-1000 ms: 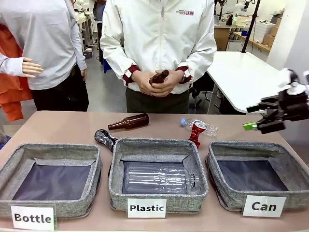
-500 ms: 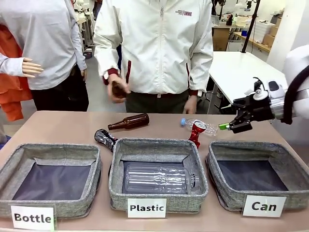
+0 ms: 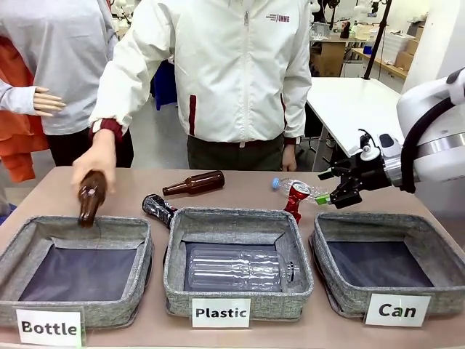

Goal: Sort the can waste into the basket.
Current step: Pick up the can waste from the table and place it in the right Fabric basket.

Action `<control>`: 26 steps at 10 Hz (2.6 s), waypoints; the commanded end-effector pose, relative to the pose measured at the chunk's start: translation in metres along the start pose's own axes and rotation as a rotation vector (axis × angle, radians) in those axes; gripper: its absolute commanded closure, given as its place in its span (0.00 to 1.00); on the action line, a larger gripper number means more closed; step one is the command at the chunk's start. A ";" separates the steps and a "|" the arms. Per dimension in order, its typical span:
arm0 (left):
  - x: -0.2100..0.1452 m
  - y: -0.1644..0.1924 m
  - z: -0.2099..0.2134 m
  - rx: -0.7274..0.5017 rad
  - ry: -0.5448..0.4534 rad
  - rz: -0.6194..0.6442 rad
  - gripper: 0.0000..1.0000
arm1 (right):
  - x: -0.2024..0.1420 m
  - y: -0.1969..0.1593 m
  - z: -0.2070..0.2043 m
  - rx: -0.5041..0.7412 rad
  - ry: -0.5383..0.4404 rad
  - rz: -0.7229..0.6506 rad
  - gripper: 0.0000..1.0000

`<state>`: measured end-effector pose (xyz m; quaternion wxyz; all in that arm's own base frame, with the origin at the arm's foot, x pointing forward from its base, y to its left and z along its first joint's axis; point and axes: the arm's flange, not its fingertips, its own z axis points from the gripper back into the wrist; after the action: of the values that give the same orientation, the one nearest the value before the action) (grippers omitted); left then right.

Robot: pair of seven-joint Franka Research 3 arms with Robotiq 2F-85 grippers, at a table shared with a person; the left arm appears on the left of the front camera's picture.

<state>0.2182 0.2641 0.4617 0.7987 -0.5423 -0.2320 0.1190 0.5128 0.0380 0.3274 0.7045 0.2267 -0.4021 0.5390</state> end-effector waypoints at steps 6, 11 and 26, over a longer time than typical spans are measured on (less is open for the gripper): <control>0.010 0.006 0.042 -0.180 -0.133 0.022 0.00 | -0.012 -0.028 -0.026 0.128 -0.021 -0.043 0.00; 0.013 0.003 0.014 -0.115 -0.070 0.013 0.00 | -0.010 -0.032 -0.039 0.169 -0.008 -0.087 0.00; -0.016 0.003 -0.075 -0.004 0.230 -0.004 0.00 | -0.008 -0.026 -0.076 0.356 -0.097 -0.171 1.00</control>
<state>0.2466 0.1982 0.4340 0.8141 -0.5604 -0.1416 0.0563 0.5534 0.0817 0.2768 0.6755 0.3966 -0.3091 0.5394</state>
